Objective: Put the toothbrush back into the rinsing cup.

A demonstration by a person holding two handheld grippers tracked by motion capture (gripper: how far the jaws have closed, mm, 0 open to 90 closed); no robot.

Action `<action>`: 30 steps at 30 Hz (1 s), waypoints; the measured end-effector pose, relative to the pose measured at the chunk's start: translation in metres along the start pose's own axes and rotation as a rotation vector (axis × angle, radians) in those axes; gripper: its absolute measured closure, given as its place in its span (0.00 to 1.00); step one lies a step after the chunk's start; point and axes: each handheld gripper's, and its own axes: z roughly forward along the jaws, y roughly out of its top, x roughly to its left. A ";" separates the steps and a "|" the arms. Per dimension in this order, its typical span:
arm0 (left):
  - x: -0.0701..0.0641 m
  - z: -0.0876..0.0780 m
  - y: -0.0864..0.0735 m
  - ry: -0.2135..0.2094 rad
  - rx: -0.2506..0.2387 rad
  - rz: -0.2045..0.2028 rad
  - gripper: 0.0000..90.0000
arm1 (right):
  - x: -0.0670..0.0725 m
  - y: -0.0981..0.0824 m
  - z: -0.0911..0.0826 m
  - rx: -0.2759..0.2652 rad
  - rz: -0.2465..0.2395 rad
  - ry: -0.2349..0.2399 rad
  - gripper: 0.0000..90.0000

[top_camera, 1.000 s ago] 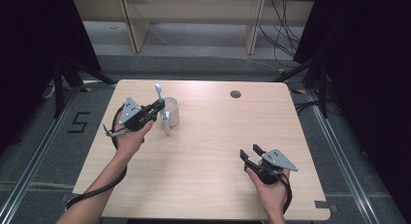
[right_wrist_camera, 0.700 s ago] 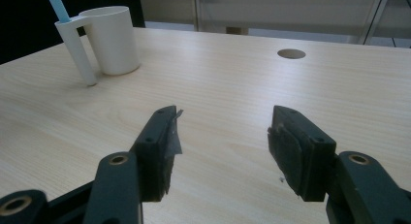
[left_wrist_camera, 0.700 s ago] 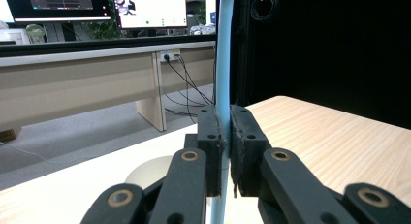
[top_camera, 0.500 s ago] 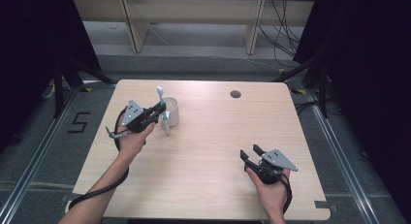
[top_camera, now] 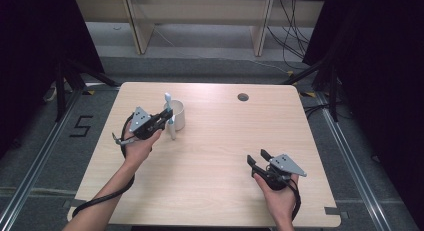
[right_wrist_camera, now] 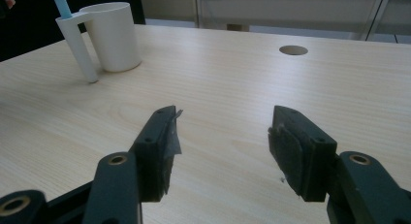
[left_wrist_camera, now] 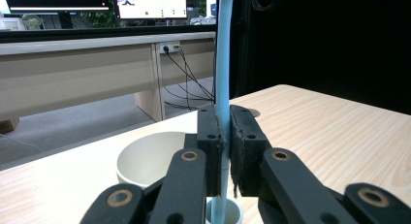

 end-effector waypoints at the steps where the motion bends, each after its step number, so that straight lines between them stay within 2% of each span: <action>1: 0.001 0.001 -0.001 0.003 -0.002 0.013 0.93 | -0.001 0.000 -0.001 0.006 -0.026 -0.013 0.49; 2: 0.001 0.001 -0.001 0.003 -0.002 0.013 0.93 | 0.000 0.000 -0.001 0.015 -0.002 -0.004 0.49; 4: 0.002 0.002 -0.004 0.011 0.003 0.008 0.93 | -0.001 0.000 -0.001 0.018 -0.026 -0.020 0.49; 7: 0.002 0.003 -0.007 0.010 0.010 -0.003 0.93 | -0.001 0.000 -0.001 0.006 -0.025 -0.017 0.49; 8: 0.002 0.003 -0.008 0.010 0.011 -0.007 0.93 | 0.001 0.000 -0.001 0.016 -0.003 -0.010 0.49; 9: 0.002 0.003 -0.008 0.010 0.011 -0.007 0.93 | 0.000 0.000 -0.001 0.016 -0.004 -0.013 0.49; 10: 0.021 0.003 -0.001 0.020 0.017 0.268 0.93 | -0.001 0.000 -0.001 0.010 -0.018 -0.019 0.49; 17: 0.021 0.006 -0.007 0.011 0.026 0.265 0.92 | 0.000 -0.002 0.001 0.005 -0.010 -0.009 0.49; 18: 0.021 0.007 -0.008 0.009 0.046 0.263 0.92 | 0.000 -0.002 0.001 0.005 -0.011 -0.009 0.49; 19: 0.021 0.007 -0.008 0.009 0.046 0.263 0.92 | 0.000 -0.002 0.001 0.005 -0.011 -0.008 0.49; 20: 0.022 0.007 -0.009 0.009 0.057 0.267 0.91 | 0.002 -0.002 0.001 0.010 0.014 -0.007 0.48; 22: 0.022 0.007 -0.010 0.007 0.071 0.266 0.90 | 0.001 -0.002 0.000 0.013 0.011 -0.005 0.48; 23: 0.022 0.007 -0.011 0.007 0.072 0.270 0.89 | 0.000 -0.002 0.001 0.010 -0.011 -0.008 0.48; 24: 0.021 0.007 -0.011 0.008 0.077 0.269 0.88 | 0.002 -0.002 0.000 0.018 0.020 -0.001 0.48; 25: 0.021 0.007 -0.011 0.006 0.087 0.269 0.87 | 0.001 -0.002 0.000 0.024 0.018 -0.001 0.48; 27: 0.022 0.006 -0.012 0.007 0.098 0.272 0.83 | -0.001 -0.002 0.000 0.026 -0.021 -0.011 0.48; 28: 0.022 0.006 -0.011 0.006 0.098 0.273 0.80 | 0.000 -0.002 0.001 0.034 0.003 -0.002 0.48; 30: 0.024 0.005 -0.010 0.009 0.095 0.279 0.75 | 0.000 -0.002 0.001 0.035 0.003 -0.002 0.48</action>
